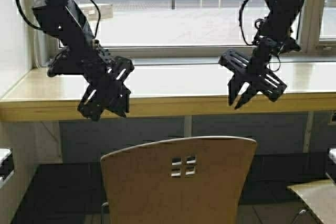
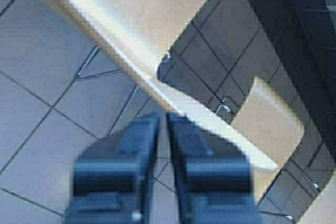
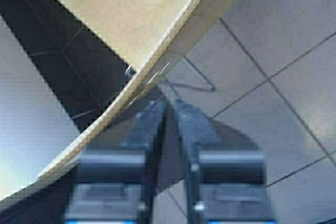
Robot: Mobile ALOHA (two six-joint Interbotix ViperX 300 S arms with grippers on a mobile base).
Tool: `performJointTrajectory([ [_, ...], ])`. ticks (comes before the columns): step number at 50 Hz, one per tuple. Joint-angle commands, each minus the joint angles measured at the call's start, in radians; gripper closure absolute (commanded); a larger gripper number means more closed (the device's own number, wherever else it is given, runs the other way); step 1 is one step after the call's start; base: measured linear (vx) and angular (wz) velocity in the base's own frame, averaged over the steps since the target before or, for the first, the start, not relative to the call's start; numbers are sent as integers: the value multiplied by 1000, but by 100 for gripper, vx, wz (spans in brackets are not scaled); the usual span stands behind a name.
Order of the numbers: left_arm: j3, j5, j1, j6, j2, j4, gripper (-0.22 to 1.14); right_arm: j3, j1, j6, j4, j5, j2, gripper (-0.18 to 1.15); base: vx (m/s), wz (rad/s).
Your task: Push the chairs under the table
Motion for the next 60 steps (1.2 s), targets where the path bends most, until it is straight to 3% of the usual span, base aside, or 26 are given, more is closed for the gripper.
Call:
performJointTrajectory([
  [1, -75, 91, -8, -14, 11, -57, -16, -54, 3, 3, 91, 32, -3, -10, 3, 2],
  [6, -112, 167, -11, -15, 43, -130, -8, -67, 2, 0, 224, 29, 18, -4, 2, 1],
  [13, -150, 204, -11, -14, 100, -199, -8, -74, -6, -2, 298, -12, 61, -4, 1, 0],
  [27, -249, 204, -11, -11, 222, -282, -8, -167, -6, 0, 311, 2, 201, -4, 0, 0],
  [60, -442, 198, 0, -11, 434, -324, -8, -368, -8, 0, 311, 3, 436, -4, 1, 0],
])
